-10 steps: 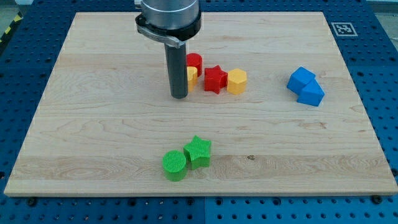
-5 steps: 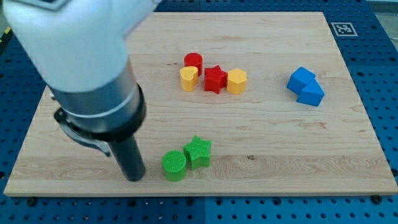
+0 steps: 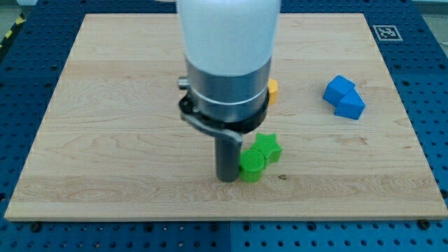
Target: Push the green star towards the blue blocks
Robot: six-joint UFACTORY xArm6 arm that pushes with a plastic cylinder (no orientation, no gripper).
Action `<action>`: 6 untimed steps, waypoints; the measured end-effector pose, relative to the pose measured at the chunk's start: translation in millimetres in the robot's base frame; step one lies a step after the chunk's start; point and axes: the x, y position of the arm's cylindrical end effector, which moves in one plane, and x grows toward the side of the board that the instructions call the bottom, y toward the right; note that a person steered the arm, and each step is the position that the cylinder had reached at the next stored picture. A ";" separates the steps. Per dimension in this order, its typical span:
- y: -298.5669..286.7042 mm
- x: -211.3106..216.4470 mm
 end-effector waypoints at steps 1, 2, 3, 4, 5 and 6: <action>21.8 -12.5; 49.6 -17.4; 76.9 -24.2; 85.4 -28.3; 82.1 -29.6; 67.1 -30.5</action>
